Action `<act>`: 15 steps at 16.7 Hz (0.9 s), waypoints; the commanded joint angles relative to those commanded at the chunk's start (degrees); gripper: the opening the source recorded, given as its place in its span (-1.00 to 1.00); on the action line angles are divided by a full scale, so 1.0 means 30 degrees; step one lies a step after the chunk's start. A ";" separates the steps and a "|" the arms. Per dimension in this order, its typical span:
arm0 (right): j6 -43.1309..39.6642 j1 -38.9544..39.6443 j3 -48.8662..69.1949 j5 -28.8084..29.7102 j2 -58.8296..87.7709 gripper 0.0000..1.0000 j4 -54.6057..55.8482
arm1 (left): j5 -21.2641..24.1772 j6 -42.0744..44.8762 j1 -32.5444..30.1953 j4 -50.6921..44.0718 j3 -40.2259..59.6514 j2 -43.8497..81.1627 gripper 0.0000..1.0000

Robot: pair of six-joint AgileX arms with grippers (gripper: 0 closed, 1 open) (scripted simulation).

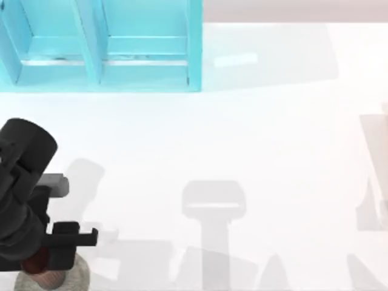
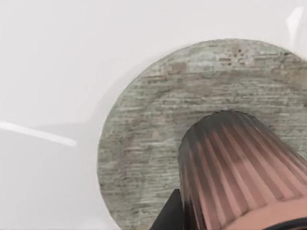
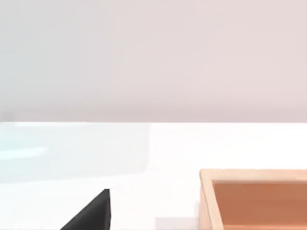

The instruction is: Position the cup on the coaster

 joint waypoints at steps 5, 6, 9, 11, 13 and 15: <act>0.0000 0.0000 0.0000 0.0000 0.0000 1.00 0.0000 | 0.0000 0.0000 0.0000 0.0000 0.0000 0.0000 -0.40; 0.0000 0.0000 0.0000 0.0000 0.0000 1.00 0.0000 | 0.0000 0.0000 0.0000 0.0000 0.0000 0.0000 -0.25; 0.0000 0.0000 0.0000 0.0000 0.0000 1.00 0.0000 | 0.0000 0.0000 0.0000 0.0000 0.0000 0.0000 0.21; 0.0000 0.0000 0.0000 0.0000 0.0000 1.00 0.0000 | 0.0000 0.0000 0.0000 0.0000 0.0000 0.0000 0.51; 0.0000 0.0000 0.0000 0.0000 0.0000 1.00 0.0000 | 0.0000 0.0000 0.0000 0.0000 0.0000 0.0000 0.81; 0.0000 0.0000 0.0000 0.0000 0.0000 1.00 0.0000 | 0.0000 0.0000 0.0000 0.0000 0.0000 0.0000 1.00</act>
